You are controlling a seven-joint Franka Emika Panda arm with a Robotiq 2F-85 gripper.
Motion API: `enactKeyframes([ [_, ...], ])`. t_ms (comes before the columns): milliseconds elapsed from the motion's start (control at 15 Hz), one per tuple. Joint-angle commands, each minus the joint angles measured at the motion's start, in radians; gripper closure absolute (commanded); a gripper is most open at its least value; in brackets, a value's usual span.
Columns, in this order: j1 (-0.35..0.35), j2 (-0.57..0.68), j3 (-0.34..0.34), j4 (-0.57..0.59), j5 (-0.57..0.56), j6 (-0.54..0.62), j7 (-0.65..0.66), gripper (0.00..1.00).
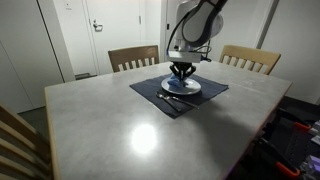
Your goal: Wipe the white plate with the blue towel
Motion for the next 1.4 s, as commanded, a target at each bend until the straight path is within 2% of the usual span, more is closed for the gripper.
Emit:
enactKeyframes([
  [0, -0.029, 0.025, 0.036, -0.013, 0.061, 0.133, -0.041, 0.98],
  [133, -0.088, 0.019, 0.108, -0.027, 0.141, 0.181, -0.131, 0.98],
  [400, -0.255, 0.012, 0.316, -0.034, 0.382, 0.187, -0.394, 0.98],
  [600, -0.328, 0.01, 0.396, -0.031, 0.534, 0.13, -0.564, 0.98],
  [667, -0.33, 0.005, 0.393, -0.034, 0.567, 0.111, -0.598, 0.98],
  [733, -0.307, -0.005, 0.359, -0.043, 0.575, 0.09, -0.603, 0.98],
  [933, -0.209, -0.024, 0.226, -0.061, 0.519, 0.057, -0.54, 0.98],
  [1133, -0.141, -0.031, 0.131, -0.059, 0.452, -0.001, -0.497, 0.98],
  [1333, -0.126, -0.041, 0.099, -0.05, 0.402, -0.084, -0.489, 0.98],
])
